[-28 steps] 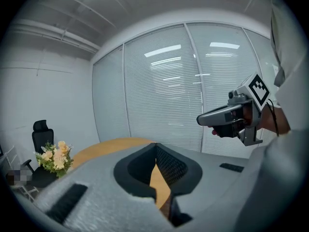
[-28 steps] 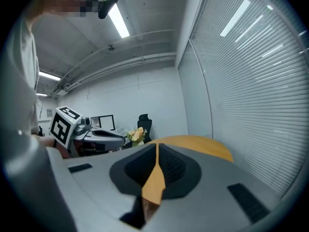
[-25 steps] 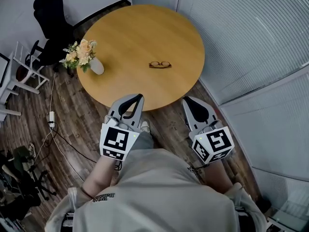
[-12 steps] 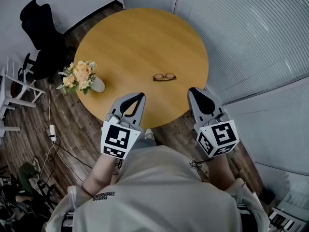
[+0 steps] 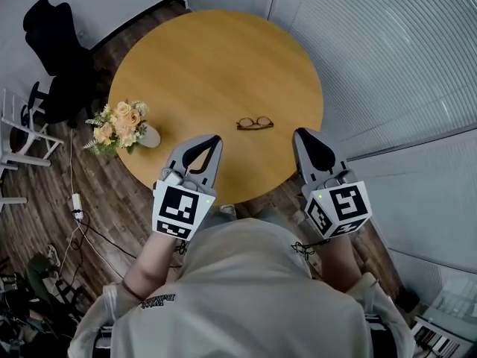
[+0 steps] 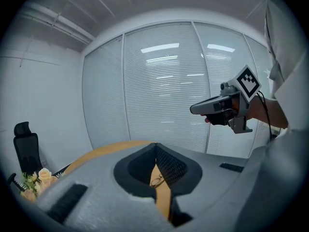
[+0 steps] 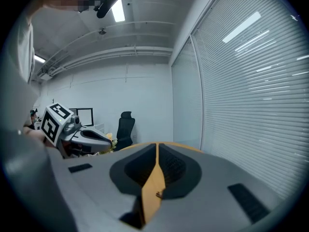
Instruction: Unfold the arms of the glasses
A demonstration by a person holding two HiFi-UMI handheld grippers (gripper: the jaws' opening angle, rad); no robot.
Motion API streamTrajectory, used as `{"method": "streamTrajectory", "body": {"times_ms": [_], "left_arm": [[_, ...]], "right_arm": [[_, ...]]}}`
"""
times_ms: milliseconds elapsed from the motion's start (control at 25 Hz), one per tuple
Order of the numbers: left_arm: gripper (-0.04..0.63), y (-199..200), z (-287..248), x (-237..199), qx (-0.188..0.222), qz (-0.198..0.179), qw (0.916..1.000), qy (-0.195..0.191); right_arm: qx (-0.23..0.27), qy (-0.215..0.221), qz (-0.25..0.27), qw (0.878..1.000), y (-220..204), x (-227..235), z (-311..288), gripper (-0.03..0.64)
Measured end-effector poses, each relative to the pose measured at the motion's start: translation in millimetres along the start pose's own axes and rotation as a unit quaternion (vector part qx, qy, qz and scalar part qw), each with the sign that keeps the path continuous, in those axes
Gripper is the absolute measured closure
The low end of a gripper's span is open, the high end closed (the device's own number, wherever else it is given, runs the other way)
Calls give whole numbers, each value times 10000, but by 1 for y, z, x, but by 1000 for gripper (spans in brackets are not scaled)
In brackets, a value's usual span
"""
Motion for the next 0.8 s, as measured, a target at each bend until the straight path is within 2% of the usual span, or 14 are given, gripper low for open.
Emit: {"method": "streamTrajectory", "body": {"times_ms": [240,400,800], "left_arm": [[572,5,-9,2,-107,91,9998,118],[572,7,-14,7,-157,245,9992,270],[572,18,-47,19,-126,262,9988,399]], "right_arm": [[28,85,-103,9999,3,16,-3,580],[21,307,-88,9995,1,23,-7,580],[-177,573,-95,9982,-13,52,-10,580]]}}
Point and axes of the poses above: the fingertips, and each gripper's own axes: z backward along the fingers, x to its right, y out of its top, the point moved 3 cm from there along z, backward along the fingers, and after that the axes turned 8 degrees about -x, right-handed, at the moved point
